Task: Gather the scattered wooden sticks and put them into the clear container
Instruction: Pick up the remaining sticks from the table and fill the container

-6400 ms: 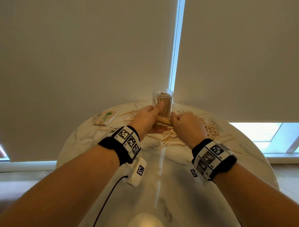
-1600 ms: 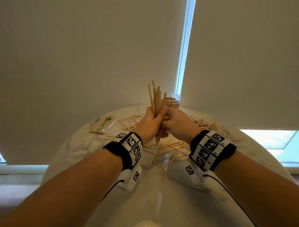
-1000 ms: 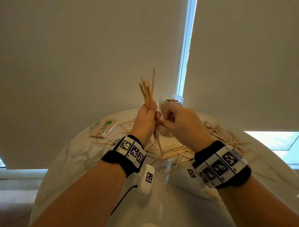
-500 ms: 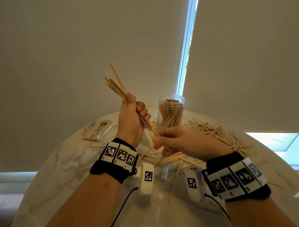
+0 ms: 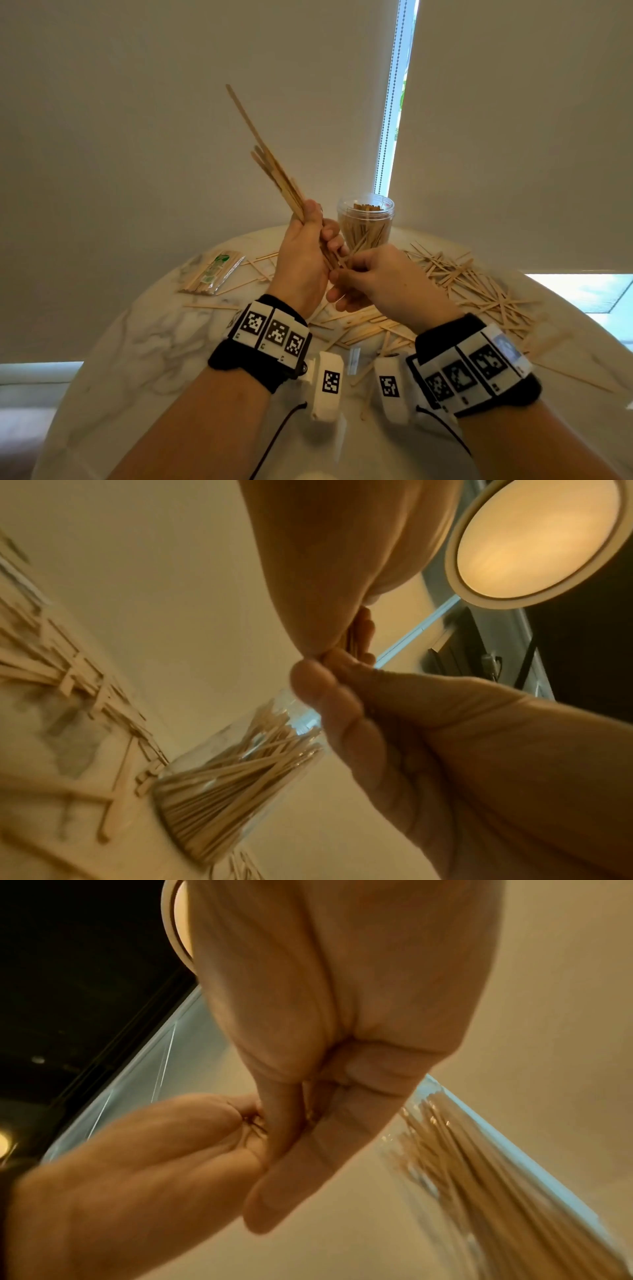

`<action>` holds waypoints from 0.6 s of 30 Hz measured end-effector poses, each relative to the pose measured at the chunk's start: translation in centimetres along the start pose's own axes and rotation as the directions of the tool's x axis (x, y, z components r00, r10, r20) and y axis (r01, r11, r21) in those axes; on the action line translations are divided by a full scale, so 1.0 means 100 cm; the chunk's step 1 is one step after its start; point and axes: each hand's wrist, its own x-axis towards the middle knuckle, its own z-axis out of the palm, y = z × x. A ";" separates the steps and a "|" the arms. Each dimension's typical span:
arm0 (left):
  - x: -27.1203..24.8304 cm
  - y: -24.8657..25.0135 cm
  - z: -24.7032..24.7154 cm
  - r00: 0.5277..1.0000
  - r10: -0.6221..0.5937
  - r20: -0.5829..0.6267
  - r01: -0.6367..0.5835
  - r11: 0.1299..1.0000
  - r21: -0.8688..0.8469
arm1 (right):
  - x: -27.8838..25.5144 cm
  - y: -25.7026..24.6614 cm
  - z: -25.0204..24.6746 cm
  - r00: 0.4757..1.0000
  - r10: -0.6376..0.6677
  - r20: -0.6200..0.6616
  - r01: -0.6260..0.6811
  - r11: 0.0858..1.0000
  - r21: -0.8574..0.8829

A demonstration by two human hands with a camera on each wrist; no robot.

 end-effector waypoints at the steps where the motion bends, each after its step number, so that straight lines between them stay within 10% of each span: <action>1: -0.001 -0.002 0.000 1.000 0.006 0.007 -0.006 0.997 0.073 | 0.000 0.000 -0.002 1.000 0.004 0.001 -0.004 0.996 -0.089; 4: 0.002 0.000 -0.008 0.999 0.036 0.040 -0.048 0.939 0.341 | -0.002 0.000 -0.024 0.990 -0.043 -0.132 0.000 0.951 -0.310; 8: -0.002 -0.002 -0.009 0.987 -0.049 0.150 -0.036 0.856 0.515 | -0.011 -0.015 -0.049 0.919 -0.145 -0.367 0.177 0.983 0.054; 18: -0.015 -0.007 0.001 0.869 -0.368 0.330 -0.003 0.664 0.748 | -0.013 -0.022 -0.044 0.944 -0.191 -0.271 0.227 0.968 0.109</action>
